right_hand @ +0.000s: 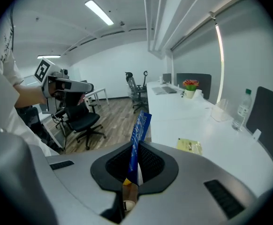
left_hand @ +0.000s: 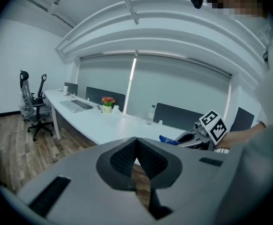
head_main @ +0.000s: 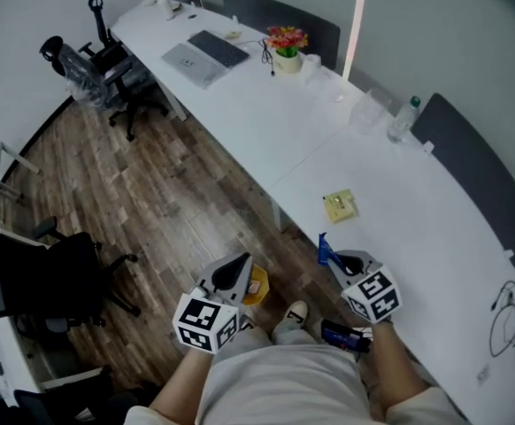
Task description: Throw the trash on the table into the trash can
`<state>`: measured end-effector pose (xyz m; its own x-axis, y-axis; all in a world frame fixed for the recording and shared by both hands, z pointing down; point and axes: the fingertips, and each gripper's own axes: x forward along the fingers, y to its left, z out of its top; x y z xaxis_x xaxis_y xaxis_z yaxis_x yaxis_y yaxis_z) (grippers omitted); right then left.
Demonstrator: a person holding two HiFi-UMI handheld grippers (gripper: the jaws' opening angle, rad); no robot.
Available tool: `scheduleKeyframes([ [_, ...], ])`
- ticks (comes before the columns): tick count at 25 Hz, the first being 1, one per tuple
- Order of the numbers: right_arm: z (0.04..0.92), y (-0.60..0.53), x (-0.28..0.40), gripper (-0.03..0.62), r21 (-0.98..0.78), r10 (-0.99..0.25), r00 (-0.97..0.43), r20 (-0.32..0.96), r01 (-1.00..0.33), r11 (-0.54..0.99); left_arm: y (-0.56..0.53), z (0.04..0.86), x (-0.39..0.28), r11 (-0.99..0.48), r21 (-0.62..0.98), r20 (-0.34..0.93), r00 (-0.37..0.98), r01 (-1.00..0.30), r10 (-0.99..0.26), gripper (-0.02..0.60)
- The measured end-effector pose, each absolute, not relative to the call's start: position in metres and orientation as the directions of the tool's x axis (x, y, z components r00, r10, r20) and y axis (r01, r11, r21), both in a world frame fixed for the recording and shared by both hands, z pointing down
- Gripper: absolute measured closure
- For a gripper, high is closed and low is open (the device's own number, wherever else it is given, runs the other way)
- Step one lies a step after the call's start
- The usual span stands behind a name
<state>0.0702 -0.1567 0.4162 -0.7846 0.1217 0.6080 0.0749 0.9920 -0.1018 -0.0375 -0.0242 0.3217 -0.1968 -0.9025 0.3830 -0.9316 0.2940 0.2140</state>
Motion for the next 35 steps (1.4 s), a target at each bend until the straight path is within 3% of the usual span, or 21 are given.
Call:
scheduleKeyframes([
  [16, 0.382, 0.000, -0.041, 0.557, -0.152, 0.373, -0.748, 0.549, 0.350, 0.924, 0.116, 0.323, -0.096, 0.481, 0.261, 0.369, -0.374, -0.837, -0.851, 0.581],
  [35, 0.390, 0.038, -0.063, 0.557, -0.137, 0.398, -0.703, 0.590, 0.399, 0.907, 0.171, 0.337, -0.111, 0.502, 0.295, 0.355, -0.394, -0.813, -0.848, 0.581],
])
